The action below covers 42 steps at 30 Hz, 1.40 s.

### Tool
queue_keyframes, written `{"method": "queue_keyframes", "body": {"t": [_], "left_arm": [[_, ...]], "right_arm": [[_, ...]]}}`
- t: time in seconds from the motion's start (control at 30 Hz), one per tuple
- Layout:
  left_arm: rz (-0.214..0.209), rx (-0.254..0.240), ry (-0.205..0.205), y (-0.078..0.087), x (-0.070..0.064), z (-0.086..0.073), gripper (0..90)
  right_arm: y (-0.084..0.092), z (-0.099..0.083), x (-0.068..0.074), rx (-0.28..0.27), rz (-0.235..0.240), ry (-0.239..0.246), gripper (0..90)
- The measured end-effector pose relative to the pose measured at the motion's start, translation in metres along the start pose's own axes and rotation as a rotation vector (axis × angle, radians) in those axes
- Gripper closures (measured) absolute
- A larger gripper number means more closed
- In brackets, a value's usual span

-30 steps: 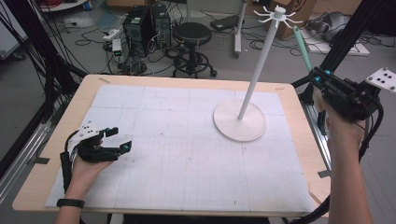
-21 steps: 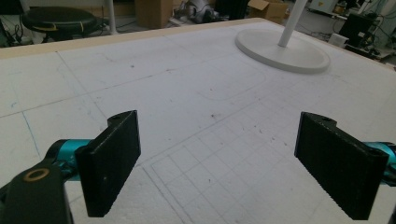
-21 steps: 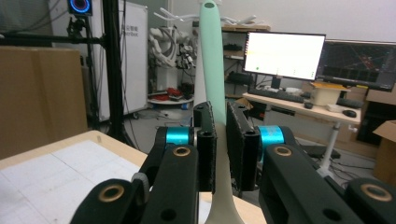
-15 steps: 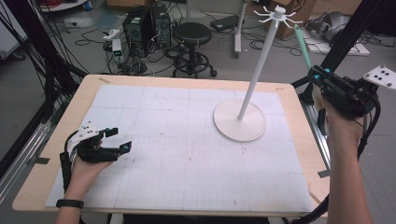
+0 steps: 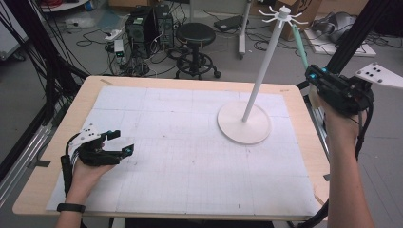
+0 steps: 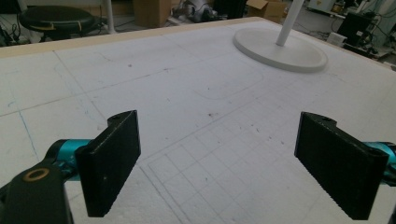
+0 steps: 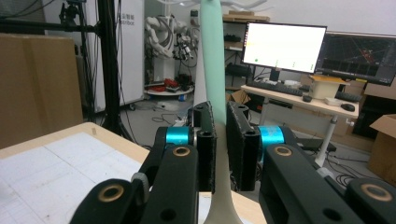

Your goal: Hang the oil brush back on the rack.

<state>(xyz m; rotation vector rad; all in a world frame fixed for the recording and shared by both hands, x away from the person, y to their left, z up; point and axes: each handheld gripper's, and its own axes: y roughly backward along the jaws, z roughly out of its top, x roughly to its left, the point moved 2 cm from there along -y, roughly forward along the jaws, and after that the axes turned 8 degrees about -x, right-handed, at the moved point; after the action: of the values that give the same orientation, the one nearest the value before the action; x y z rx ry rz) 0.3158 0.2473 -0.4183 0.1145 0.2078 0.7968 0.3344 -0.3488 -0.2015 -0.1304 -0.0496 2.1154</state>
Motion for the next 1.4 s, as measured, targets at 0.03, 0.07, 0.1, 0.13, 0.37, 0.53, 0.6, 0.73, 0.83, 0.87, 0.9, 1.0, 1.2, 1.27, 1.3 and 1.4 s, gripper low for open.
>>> {"method": "queue_keyframes", "body": {"t": [0.03, 0.07, 0.1, 0.13, 0.37, 0.53, 0.6, 0.73, 0.83, 0.87, 0.9, 1.0, 1.2, 1.27, 1.3, 1.4], "left_arm": [[0.002, 0.0, 0.003, 0.0, 0.0, 0.0, 14.9], [0.001, 0.0, 0.004, 0.0, 0.0, 0.0, 14.9], [0.001, 0.0, 0.004, 0.0, 0.0, 0.0, 14.9], [0.0, 0.003, 0.001, 0.0, 0.0, 0.0, 14.9], [-0.002, 0.0, -0.002, 0.001, 0.0, 0.0, 14.9], [-0.002, -0.005, 0.001, 0.001, 0.0, 0.0, 14.8], [-0.001, -0.006, 0.002, 0.001, 0.0, 0.001, 14.8], [-0.001, -0.014, 0.009, 0.001, 0.002, 0.002, 14.8], [-0.001, -0.025, 0.01, 0.001, 0.003, 0.006, 14.7], [-0.004, -0.034, 0.007, 0.0, 0.003, 0.009, 14.7], [-0.005, -0.035, 0.005, 0.0, 0.002, 0.01, 14.7], [-0.007, -0.03, 0.003, -0.001, 0.002, 0.01, 14.7], [-0.004, -0.027, 0.0, 0.001, 0.001, 0.01, 14.6], [-0.005, -0.023, -0.006, 0.001, 0.001, 0.009, 14.5], [-0.003, -0.021, -0.011, 0.001, 0.001, 0.009, 14.6], [-0.007, -0.019, -0.015, 0.0, 0.0, 0.009, 14.5]], "right_arm": [[0.0, 0.0, 0.0, 0.0, 0.0, 0.0, 81.8], [-0.003, -0.002, 0.002, 0.02, 0.0, 0.001, 80.0], [-0.003, -0.002, 0.002, 0.02, 0.0, 0.001, 80.0], [-0.005, -0.003, 0.002, 0.031, 0.005, -0.004, 76.2], [-0.007, -0.012, 0.001, 0.068, 0.019, -0.033, 59.0], [-0.002, -0.026, 0.006, 0.083, 0.087, -0.045, 48.2], [0.001, -0.033, 0.009, 0.098, 0.109, -0.046, 45.6], [0.005, -0.046, 0.013, 0.118, 0.138, -0.05, 40.6], [0.01, -0.062, 0.019, 0.145, 0.167, -0.066, 35.0], [0.013, -0.074, 0.022, 0.162, 0.183, -0.074, 32.3], [0.015, -0.079, 0.024, 0.167, 0.192, -0.081, 31.1], [0.019, -0.098, 0.029, 0.177, 0.204, -0.087, 27.6], [0.025, -0.129, 0.035, 0.191, 0.193, -0.119, 20.0], [0.027, -0.142, 0.038, 0.206, 0.198, -0.126, 18.7], [0.028, -0.148, 0.04, 0.217, 0.198, -0.131, 17.5], [0.032, -0.164, 0.044, 0.222, 0.211, -0.149, 15.8]]}}
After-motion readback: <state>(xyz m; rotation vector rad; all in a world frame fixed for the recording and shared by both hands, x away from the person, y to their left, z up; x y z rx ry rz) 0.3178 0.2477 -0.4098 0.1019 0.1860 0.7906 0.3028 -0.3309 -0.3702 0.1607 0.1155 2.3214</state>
